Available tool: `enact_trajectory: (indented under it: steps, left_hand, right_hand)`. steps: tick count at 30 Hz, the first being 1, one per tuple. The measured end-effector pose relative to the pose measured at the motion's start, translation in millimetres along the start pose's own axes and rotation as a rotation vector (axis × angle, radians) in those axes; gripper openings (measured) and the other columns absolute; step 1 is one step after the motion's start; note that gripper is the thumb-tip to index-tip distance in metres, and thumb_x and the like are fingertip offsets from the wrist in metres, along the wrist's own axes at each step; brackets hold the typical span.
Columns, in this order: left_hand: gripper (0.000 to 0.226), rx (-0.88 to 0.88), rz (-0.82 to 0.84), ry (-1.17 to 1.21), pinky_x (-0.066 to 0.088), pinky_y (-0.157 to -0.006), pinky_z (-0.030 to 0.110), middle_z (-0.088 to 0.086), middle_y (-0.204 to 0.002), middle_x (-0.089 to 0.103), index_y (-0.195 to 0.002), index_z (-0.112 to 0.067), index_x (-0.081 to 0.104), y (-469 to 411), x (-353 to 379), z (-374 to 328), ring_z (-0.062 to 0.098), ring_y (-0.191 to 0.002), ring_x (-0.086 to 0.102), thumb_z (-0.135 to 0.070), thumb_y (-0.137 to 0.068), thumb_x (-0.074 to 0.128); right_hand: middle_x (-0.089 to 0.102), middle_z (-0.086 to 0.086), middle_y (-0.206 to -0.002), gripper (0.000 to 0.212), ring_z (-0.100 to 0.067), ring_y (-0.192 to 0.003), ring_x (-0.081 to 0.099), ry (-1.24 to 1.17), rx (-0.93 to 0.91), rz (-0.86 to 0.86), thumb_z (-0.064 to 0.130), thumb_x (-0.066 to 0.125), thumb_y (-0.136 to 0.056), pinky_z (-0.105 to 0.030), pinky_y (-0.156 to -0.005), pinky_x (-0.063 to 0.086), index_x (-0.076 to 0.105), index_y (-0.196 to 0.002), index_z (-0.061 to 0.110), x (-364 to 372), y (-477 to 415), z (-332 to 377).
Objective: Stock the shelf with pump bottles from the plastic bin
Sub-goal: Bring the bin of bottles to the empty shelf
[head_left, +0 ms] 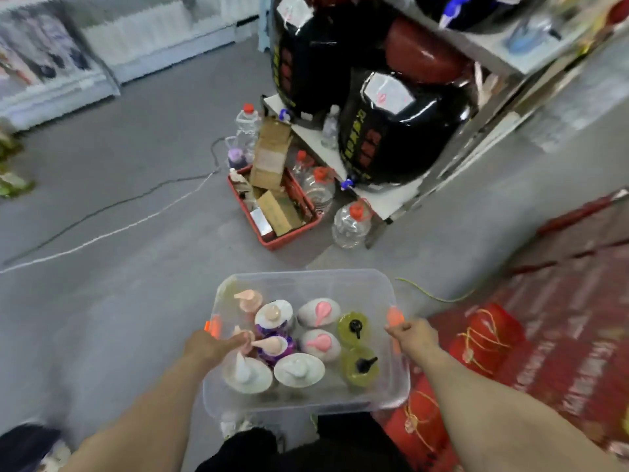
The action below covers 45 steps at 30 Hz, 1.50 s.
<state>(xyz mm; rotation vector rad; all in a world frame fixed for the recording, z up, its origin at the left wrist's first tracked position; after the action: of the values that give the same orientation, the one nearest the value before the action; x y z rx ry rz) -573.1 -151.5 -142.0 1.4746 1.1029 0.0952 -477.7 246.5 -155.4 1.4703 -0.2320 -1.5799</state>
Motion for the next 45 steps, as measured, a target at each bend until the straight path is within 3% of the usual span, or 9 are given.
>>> enact_trajectory:
  steps: [6,13,18,24,27,30,32,40,45]
  left_hand:
    - [0.079,0.124,0.081,-0.178,0.039,-0.066,0.030,0.012,-0.097,0.061,-0.110,0.002,0.063,10.1,93.1,-147.0,0.027,-0.085,0.056,-0.064,-0.069,0.077]
    - [0.097,0.287,0.168,-0.360,0.044,-0.074,0.031,0.018,-0.111,0.067,-0.117,0.003,0.060,16.0,169.0,-303.0,0.031,-0.101,0.063,-0.076,-0.061,0.073]
    - [0.081,0.415,0.218,-0.482,0.044,-0.076,0.031,0.014,-0.119,0.062,-0.121,0.002,0.057,13.9,205.1,-420.8,0.028,-0.101,0.060,-0.060,-0.073,0.076]
    - [0.093,0.528,0.332,-0.625,0.041,-0.094,0.033,0.015,-0.144,0.049,-0.142,-0.004,0.044,-1.2,248.9,-550.3,0.031,-0.129,0.050,-0.060,-0.075,0.075]
    - [0.094,0.532,0.339,-0.633,0.041,-0.089,0.031,0.012,-0.141,0.053,-0.141,-0.007,0.047,-0.5,273.6,-606.9,0.030,-0.126,0.052,-0.060,-0.070,0.079]
    - [0.093,0.544,0.338,-0.656,0.042,-0.098,0.035,0.012,-0.140,0.054,-0.140,-0.011,0.048,0.3,305.4,-661.0,0.031,-0.125,0.052,-0.058,-0.067,0.081]
    - [0.090,0.573,0.330,-0.707,0.043,-0.095,0.034,0.011,-0.138,0.056,-0.139,-0.015,0.050,-0.8,330.1,-696.9,0.031,-0.123,0.054,-0.060,-0.067,0.080]
    - [0.091,0.600,0.270,-0.747,0.046,-0.093,0.038,0.014,-0.136,0.057,-0.141,-0.020,0.049,6.0,399.3,-837.3,0.033,-0.118,0.057,-0.063,-0.066,0.079]
    - [0.086,0.573,0.296,-0.705,0.046,-0.100,0.038,0.012,-0.137,0.056,-0.136,-0.015,0.053,-9.1,434.4,-928.6,0.032,-0.123,0.054,-0.059,-0.067,0.081]
  right_hand:
    - [0.057,-0.012,-0.068,0.049,-0.030,-0.072,0.056,-0.123,0.112,-0.113,0.041,0.073,-0.086,-0.030,-0.062,0.033,0.048,-0.052,0.015,-100.7,-57.3,-96.7]
    - [0.059,-0.010,-0.066,0.046,-0.029,-0.070,0.056,-0.222,0.302,-0.208,0.042,0.067,-0.091,-0.029,-0.065,0.036,0.054,-0.057,0.013,-189.6,-91.7,-167.2]
    - [0.068,-0.015,-0.073,0.042,-0.031,-0.073,0.065,-0.348,0.422,-0.239,0.042,0.066,-0.092,-0.034,-0.067,0.048,0.063,-0.066,0.009,-225.6,-112.9,-187.2]
    - [0.058,-0.008,-0.057,0.050,-0.026,-0.057,0.057,-0.439,0.568,-0.315,0.042,0.068,-0.091,-0.031,-0.055,0.038,0.057,-0.056,0.008,-260.6,-150.5,-197.1]
    - [0.055,-0.006,-0.055,0.052,-0.019,-0.052,0.050,-0.464,0.613,-0.322,0.042,0.065,-0.093,-0.029,-0.050,0.033,0.050,-0.054,0.010,-290.1,-176.7,-200.8]
    - [0.067,-0.014,-0.069,0.047,-0.028,-0.068,0.061,-0.492,0.643,-0.295,0.045,0.065,-0.092,-0.032,-0.062,0.044,0.067,-0.071,0.002,-321.7,-207.6,-209.5]
    - [0.063,-0.011,-0.064,0.047,-0.030,-0.072,0.060,-0.516,0.646,-0.303,0.045,0.066,-0.091,-0.033,-0.065,0.042,0.062,-0.064,0.007,-341.4,-234.1,-219.8]
    - [0.053,0.002,-0.058,0.041,-0.015,-0.055,0.050,-0.617,0.642,-0.320,0.040,0.075,-0.085,-0.025,-0.046,0.029,0.047,-0.062,0.020,-451.7,-333.0,-236.6]
    - [0.066,-0.006,-0.072,0.036,-0.026,-0.076,0.062,-0.587,0.640,-0.325,0.046,0.078,-0.080,-0.029,-0.056,0.036,0.061,-0.071,0.016,-535.1,-412.0,-237.2]
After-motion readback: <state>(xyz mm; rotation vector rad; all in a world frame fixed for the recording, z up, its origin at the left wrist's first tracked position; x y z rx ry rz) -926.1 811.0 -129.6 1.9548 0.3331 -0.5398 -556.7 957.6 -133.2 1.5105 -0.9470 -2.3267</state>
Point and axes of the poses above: each hand's wrist, its own y-axis away from the middle knuckle, its own x-axis out of the palm, z = x × y, the point moved 2 cm from there along -y, towards the middle knuckle
